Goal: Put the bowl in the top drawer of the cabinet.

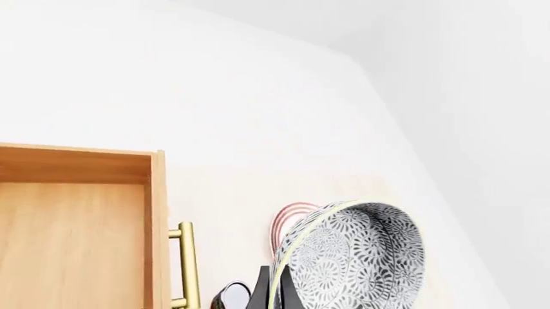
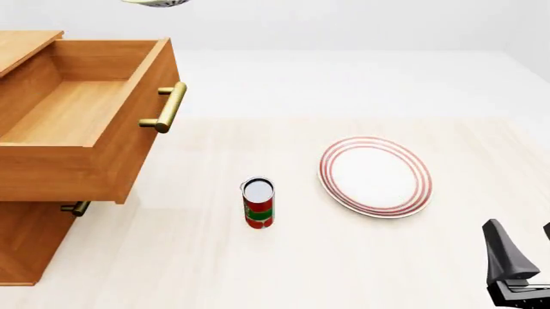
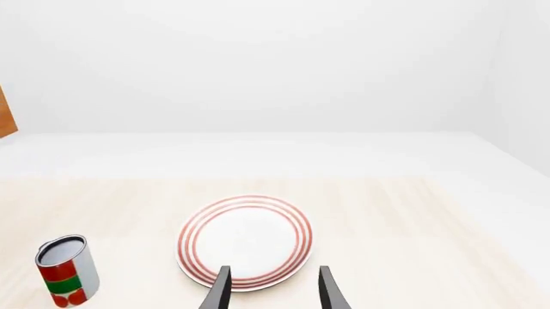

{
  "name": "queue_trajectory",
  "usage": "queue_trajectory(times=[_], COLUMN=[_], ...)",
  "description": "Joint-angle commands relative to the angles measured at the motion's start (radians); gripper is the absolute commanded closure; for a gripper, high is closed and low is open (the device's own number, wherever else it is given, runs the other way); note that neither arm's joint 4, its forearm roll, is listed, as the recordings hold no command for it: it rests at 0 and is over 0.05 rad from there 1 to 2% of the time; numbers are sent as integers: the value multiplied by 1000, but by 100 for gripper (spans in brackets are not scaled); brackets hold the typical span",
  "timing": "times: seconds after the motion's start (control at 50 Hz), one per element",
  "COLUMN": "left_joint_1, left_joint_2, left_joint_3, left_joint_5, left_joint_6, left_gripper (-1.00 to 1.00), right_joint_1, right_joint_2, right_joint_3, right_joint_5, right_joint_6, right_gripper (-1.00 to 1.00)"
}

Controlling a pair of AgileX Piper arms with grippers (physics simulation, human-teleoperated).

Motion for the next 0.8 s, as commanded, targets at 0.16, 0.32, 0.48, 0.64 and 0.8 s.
queue_trajectory(times=[0.16, 0.32, 0.48, 0.64, 0.8], left_joint_1=[99, 144, 199, 238, 265], left_joint_2=[-25, -22, -10, -9, -9], left_joint_3=[-46, -75, -89, -78, -62], left_joint_5=[45, 69, 84, 80, 79], left_joint_6=[1, -2, 17, 12, 8], left_gripper=[100, 100, 100, 100, 100], right_joint_1=[0, 0, 0, 0, 0], right_joint_2=[0, 0, 0, 0, 0], right_joint_3=[0, 0, 0, 0, 0], right_joint_5=[0, 0, 0, 0, 0], right_joint_6=[0, 0, 0, 0, 0], right_gripper=[-100, -100, -100, -100, -100])
